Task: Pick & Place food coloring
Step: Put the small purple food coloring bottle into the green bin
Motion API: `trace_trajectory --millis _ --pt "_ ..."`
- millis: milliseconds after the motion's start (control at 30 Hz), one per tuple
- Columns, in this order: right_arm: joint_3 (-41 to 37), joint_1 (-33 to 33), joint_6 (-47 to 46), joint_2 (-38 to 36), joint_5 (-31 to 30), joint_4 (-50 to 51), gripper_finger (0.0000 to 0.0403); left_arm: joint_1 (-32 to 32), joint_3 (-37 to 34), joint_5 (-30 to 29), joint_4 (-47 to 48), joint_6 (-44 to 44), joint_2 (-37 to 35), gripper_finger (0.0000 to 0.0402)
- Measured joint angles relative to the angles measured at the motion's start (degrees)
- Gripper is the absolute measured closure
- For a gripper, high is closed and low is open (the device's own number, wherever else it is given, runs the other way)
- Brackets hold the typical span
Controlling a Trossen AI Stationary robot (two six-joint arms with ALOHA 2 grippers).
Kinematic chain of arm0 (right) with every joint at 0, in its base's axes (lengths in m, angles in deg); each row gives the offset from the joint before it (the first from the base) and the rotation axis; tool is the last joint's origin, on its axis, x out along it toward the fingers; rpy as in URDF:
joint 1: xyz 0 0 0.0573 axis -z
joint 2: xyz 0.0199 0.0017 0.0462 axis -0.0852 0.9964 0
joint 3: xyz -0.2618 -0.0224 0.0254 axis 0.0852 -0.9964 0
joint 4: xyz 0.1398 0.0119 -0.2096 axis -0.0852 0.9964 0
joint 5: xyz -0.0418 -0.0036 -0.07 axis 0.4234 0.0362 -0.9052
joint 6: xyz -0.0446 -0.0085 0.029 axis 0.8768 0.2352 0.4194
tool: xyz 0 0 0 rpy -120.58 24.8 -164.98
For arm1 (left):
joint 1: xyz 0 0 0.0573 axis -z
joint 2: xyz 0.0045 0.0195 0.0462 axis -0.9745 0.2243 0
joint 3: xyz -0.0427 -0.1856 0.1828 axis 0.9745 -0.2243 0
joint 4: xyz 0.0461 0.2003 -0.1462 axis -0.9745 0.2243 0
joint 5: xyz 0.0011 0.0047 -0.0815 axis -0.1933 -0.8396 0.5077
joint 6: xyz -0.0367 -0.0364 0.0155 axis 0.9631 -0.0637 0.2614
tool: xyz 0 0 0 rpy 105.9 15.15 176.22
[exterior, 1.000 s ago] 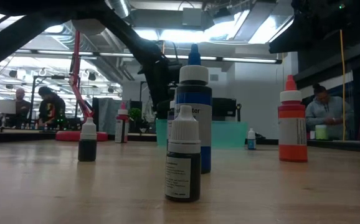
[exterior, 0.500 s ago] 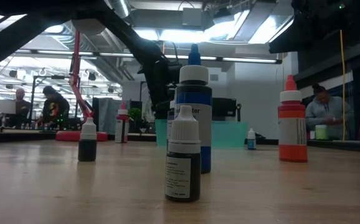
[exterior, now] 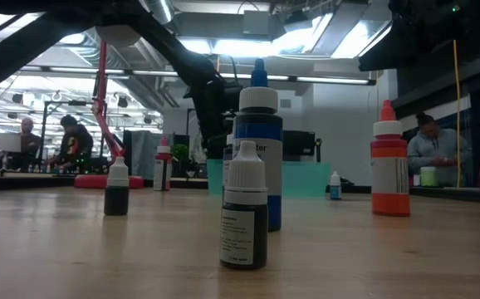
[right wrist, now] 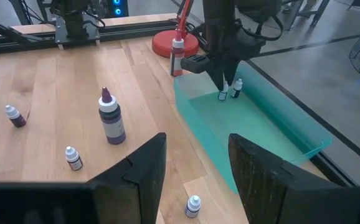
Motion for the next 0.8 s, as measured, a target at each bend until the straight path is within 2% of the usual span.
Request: trace_trajectory --millis 267,600,733,800 --pt "0.0 0.0 0.1 0.0 0.0 0.0 0.0228 0.0 4.6 -1.2 3.9 -0.7 0.0 0.0226" --pt "0.0 0.0 0.1 0.0 0.0 0.0 0.0228 1.5 18.6 0.9 16.9 -1.1 -0.1 0.022" --pt "0.0 0.0 0.1 0.0 0.0 0.0 0.0228 2.3 25.8 6.5 25.4 -1.0 -0.5 0.0221" --pt "0.0 0.0 0.2 0.0 0.0 0.0 0.0228 2.6 27.2 14.3 27.4 -1.7 -2.1 0.022"
